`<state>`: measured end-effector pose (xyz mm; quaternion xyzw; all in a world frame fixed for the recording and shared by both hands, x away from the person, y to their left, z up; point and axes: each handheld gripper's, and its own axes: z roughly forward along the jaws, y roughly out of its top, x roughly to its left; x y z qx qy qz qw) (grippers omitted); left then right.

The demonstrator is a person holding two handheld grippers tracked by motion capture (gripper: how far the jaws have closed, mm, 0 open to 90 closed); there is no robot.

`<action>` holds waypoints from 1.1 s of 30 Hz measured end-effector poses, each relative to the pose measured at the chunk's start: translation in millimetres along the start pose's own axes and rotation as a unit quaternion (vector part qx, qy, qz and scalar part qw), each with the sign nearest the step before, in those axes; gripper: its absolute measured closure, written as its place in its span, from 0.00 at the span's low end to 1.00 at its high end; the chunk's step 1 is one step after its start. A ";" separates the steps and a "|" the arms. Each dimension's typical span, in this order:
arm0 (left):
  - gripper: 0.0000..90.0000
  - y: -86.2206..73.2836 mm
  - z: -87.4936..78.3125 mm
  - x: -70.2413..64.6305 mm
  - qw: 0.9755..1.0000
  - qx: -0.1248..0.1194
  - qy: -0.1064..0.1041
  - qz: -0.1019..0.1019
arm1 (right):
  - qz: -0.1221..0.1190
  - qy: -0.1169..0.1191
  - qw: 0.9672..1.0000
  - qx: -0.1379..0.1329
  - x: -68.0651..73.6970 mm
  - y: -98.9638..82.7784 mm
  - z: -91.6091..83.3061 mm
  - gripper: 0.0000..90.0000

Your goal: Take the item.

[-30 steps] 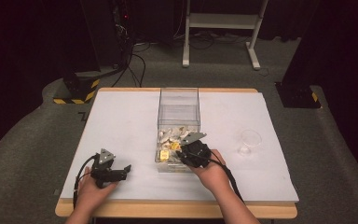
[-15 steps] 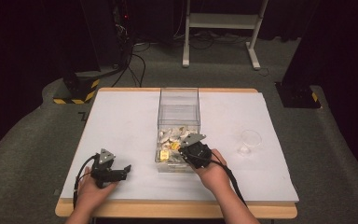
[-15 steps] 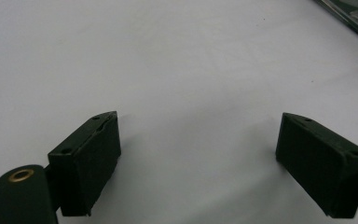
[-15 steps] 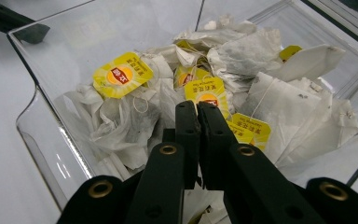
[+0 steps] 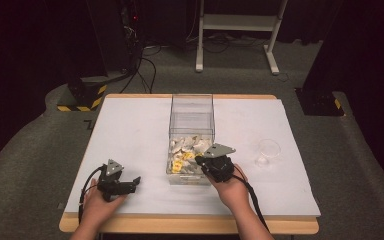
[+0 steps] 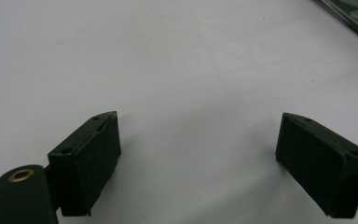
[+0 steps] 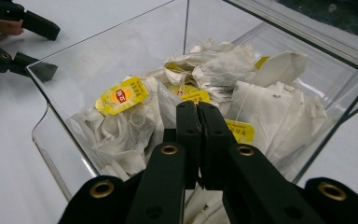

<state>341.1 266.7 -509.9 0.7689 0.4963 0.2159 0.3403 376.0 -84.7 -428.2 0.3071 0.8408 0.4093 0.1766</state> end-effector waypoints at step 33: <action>0.16 0.0 0.0 0.1 1.000 0.000 0.000 0.000 | 0.065 -0.010 0.994 -0.088 -15.9 -14.5 -17.5 0.99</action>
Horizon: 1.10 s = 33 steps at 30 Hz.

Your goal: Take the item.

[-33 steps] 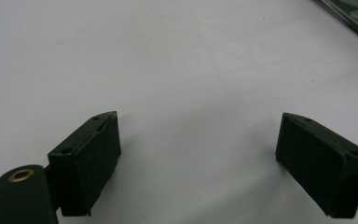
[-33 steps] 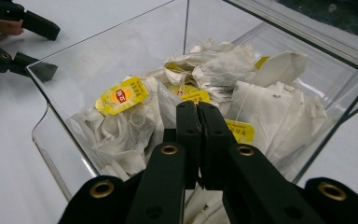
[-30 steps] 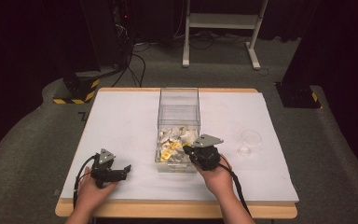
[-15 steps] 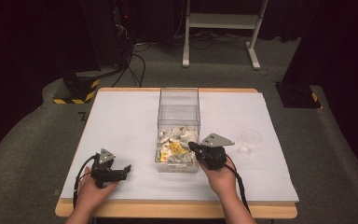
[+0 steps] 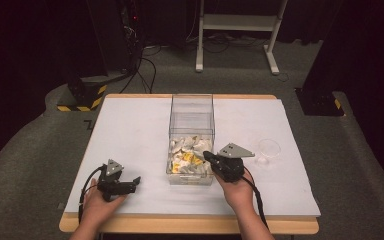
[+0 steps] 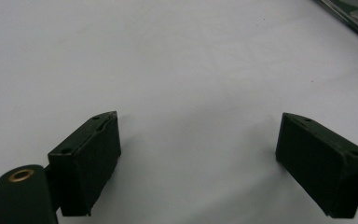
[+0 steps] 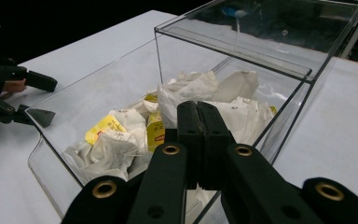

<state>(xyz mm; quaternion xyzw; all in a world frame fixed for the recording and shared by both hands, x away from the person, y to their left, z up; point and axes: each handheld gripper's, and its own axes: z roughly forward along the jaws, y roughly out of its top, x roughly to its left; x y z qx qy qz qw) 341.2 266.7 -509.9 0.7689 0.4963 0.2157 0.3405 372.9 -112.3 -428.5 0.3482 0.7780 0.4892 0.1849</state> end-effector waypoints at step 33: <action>0.16 0.0 0.0 0.2 1.000 0.000 0.000 0.001 | 0.033 -0.016 0.996 -0.086 -15.2 10.9 -34.5 0.99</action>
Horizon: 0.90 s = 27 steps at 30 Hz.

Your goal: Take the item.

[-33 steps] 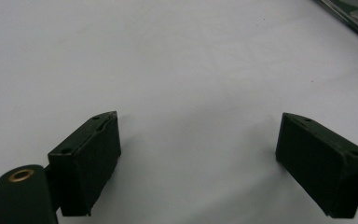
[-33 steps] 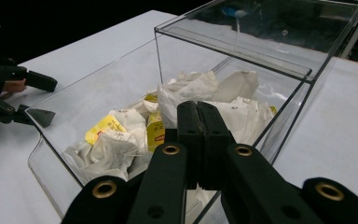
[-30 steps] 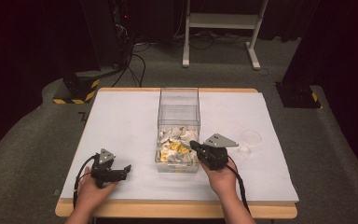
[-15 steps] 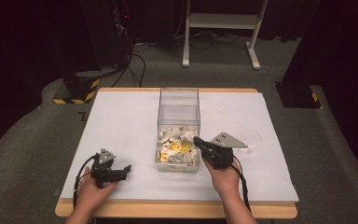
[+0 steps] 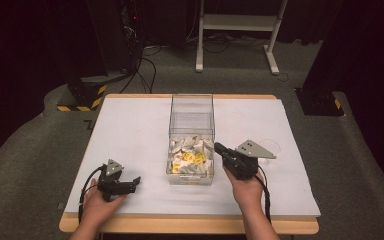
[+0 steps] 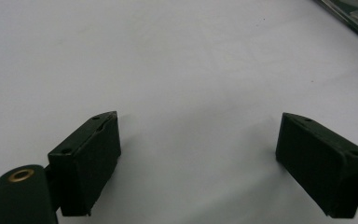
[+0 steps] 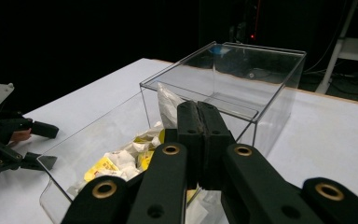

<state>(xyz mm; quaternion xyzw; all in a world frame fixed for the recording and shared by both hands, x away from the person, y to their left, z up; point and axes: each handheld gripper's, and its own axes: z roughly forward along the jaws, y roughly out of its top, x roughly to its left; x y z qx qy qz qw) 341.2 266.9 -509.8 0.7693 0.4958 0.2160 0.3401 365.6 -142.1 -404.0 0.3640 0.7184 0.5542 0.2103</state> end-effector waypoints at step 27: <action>0.16 0.3 0.1 0.3 1.000 0.001 -0.001 0.000 | 0.039 -0.085 0.995 -0.020 -56.9 -1.6 -57.2 0.99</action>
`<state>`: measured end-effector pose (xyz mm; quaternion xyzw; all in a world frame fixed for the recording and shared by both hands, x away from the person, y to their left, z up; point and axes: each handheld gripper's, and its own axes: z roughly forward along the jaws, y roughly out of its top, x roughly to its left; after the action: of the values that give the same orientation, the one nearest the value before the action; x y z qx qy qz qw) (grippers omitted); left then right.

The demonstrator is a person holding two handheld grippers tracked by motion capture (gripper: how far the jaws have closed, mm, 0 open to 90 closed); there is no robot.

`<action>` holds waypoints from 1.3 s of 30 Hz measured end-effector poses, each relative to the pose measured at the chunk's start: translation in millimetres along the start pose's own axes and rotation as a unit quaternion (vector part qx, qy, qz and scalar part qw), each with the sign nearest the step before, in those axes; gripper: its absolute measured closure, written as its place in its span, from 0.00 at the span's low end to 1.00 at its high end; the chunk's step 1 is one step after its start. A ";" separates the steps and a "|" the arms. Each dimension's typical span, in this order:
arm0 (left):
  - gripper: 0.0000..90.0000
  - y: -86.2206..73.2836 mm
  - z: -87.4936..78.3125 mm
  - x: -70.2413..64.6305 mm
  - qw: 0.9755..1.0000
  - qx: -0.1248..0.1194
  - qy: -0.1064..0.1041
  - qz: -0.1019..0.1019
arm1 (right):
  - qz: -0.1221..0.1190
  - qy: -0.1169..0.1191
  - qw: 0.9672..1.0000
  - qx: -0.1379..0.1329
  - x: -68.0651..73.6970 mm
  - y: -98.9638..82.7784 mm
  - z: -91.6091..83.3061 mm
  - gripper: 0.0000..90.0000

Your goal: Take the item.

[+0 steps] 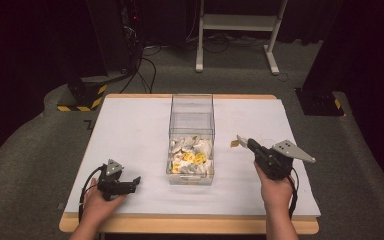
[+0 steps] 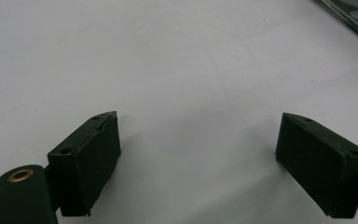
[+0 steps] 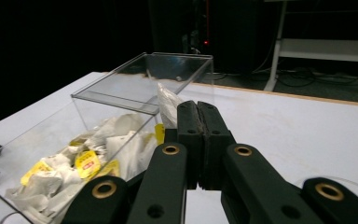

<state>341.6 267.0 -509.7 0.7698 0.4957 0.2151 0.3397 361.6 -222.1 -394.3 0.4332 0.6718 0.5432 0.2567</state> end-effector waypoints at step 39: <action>0.14 1.5 1.3 -0.2 1.000 0.003 0.001 -0.001 | 0.054 -0.092 0.994 -0.012 -65.0 -14.2 -38.1 0.99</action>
<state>343.3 266.1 -509.5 0.7702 0.4975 0.2138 0.3369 358.3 -297.9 -405.4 0.5138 0.6142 0.5227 0.2926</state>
